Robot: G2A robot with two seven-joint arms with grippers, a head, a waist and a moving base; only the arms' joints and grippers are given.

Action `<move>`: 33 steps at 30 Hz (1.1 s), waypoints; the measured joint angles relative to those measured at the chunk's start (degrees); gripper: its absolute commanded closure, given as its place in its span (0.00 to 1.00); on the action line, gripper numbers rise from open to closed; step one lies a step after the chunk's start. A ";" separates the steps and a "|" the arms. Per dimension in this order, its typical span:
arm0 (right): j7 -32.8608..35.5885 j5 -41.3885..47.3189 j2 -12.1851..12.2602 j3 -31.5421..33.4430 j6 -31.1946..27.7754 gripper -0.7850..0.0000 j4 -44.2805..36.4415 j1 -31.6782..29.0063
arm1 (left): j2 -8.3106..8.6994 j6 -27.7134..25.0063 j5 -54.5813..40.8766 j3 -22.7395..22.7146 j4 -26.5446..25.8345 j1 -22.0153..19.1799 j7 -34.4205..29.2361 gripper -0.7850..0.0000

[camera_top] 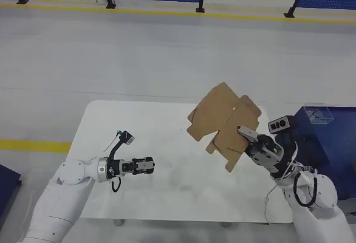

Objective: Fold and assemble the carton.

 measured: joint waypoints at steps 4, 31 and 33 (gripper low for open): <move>0.23 8.73 -0.23 -0.90 0.28 1.00 -0.63 0.31 | 0.00 0.00 0.00 0.00 0.00 0.00 0.00 0.00; 18.37 -33.04 2.66 -7.44 9.71 1.00 4.63 5.31 | -1.17 14.11 -13.57 3.45 1.49 -5.46 -2.68 0.00; 18.13 -33.37 2.63 -8.20 9.35 1.00 4.42 6.08 | -1.48 15.53 -14.66 4.77 1.66 -6.08 -4.03 0.00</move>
